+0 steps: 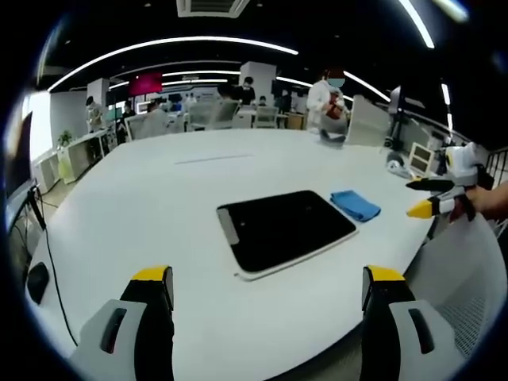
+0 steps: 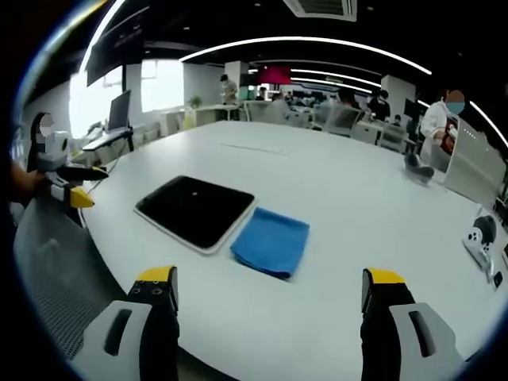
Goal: Wipe the mirror surface with the cleaning cloth until all visible marks leave the cleaned area.
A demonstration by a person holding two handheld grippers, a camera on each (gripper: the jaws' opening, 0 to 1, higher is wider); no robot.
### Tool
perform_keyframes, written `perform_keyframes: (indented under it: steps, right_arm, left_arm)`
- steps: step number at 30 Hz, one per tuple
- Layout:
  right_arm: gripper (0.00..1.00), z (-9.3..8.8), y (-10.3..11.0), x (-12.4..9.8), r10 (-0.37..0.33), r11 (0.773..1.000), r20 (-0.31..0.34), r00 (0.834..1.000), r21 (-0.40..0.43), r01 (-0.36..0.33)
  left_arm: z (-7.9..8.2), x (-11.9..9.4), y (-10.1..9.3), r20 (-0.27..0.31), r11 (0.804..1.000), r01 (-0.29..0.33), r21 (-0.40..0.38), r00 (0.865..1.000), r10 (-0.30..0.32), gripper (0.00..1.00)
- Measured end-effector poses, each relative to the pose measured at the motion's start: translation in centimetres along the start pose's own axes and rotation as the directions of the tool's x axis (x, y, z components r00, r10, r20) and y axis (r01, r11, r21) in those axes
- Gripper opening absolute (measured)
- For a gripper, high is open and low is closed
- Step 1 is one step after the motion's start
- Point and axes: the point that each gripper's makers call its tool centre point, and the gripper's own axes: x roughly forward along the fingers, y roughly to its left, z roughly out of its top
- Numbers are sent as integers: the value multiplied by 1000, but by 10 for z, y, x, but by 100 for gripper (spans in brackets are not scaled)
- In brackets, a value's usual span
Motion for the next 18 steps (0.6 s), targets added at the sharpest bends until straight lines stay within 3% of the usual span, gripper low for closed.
perform_keyframes:
  steps: [2,5,9,11,18]
  right_arm:
    - [99,3,3,1,12,1000,7,1000,-20,-12]
    - [100,1,1,-1,-7,997,-32,999,-75,5]
    - [100,1,-9,-5,-34,999,-82,996,11,35]
    - [100,6,-10,-3,-26,999,-75,997,38,29]
    - [98,14,-4,4,2,999,-116,993,33,2]
  left_arm:
    - [0,0,1,5,1000,-3,-6,1000,3,99]
    - [1,0,1,5,1000,-2,-1,1000,2,99]
    - [-6,2,1,-32,1000,1,12,999,-1,99]
    - [-8,3,0,-46,1000,7,22,999,-6,99]
    - [-8,2,0,-41,1000,13,7,999,-13,99]
